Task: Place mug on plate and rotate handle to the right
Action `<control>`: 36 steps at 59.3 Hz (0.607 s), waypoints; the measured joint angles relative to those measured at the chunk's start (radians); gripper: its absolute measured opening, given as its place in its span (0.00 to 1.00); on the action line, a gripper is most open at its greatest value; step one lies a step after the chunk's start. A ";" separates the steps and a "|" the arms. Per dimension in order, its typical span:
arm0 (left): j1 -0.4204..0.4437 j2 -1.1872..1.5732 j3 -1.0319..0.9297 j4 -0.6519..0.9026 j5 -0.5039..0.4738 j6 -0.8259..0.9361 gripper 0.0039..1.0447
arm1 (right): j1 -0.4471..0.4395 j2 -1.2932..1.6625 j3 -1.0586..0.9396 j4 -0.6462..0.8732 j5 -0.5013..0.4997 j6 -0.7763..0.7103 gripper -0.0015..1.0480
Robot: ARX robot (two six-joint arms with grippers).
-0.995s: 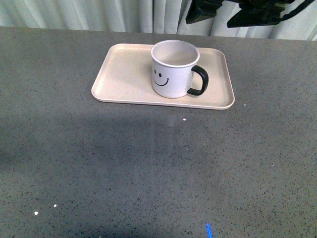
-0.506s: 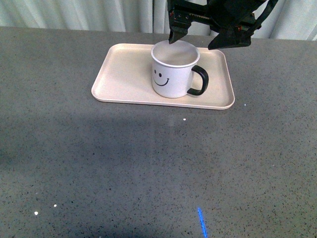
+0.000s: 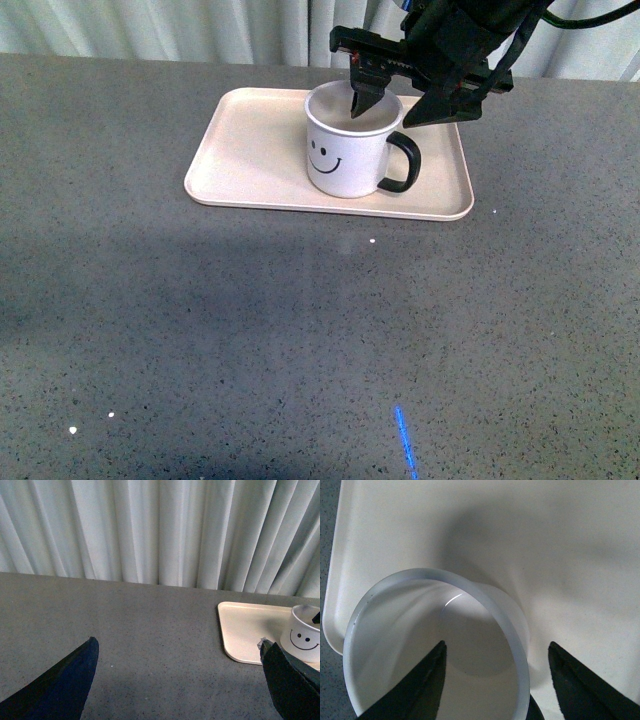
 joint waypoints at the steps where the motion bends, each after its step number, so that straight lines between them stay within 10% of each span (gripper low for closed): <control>1: 0.000 0.000 0.000 0.000 0.000 0.000 0.91 | 0.000 0.001 0.003 -0.002 0.002 0.000 0.50; 19: 0.000 0.000 0.000 0.000 0.000 0.000 0.91 | -0.023 0.032 0.124 -0.134 -0.036 -0.053 0.01; 36: 0.000 0.000 0.000 0.000 0.000 0.000 0.91 | -0.090 0.035 0.171 -0.205 -0.107 -0.304 0.02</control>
